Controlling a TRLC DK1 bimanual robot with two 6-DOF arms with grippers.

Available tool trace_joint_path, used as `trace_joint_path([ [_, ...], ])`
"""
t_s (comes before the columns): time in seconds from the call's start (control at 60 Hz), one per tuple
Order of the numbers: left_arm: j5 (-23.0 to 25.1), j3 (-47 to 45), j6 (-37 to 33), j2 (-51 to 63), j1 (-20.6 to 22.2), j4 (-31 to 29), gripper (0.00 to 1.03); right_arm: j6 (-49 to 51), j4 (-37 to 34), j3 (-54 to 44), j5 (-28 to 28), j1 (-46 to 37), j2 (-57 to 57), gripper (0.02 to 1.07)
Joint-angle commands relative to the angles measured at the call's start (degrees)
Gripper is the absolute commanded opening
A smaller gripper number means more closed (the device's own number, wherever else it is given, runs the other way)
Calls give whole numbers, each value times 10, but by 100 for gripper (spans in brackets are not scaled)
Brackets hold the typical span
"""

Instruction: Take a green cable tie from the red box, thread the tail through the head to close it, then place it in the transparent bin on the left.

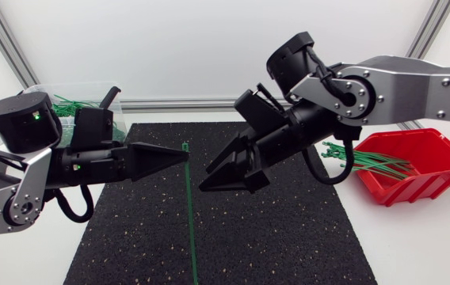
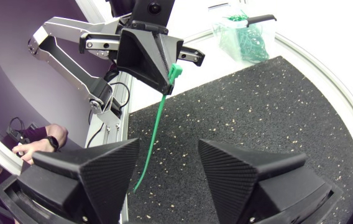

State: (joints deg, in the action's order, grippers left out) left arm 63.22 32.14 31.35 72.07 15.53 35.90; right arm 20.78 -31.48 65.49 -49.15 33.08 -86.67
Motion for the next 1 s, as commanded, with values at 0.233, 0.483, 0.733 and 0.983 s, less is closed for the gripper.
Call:
trace_joint_path([
  [0.233,12,44,55,-13,8,9,4,108,-82,-25,178,-9,43,103],
  [0.483,12,70,74,3,29,5,4,153,-129,-31,239,-24,53,103],
  [0.733,13,93,85,41,20,3,4,274,-28,-93,313,-38,121,103],
  [0.983,15,115,102,66,6,2,4,426,195,-187,331,-67,150,104],
])
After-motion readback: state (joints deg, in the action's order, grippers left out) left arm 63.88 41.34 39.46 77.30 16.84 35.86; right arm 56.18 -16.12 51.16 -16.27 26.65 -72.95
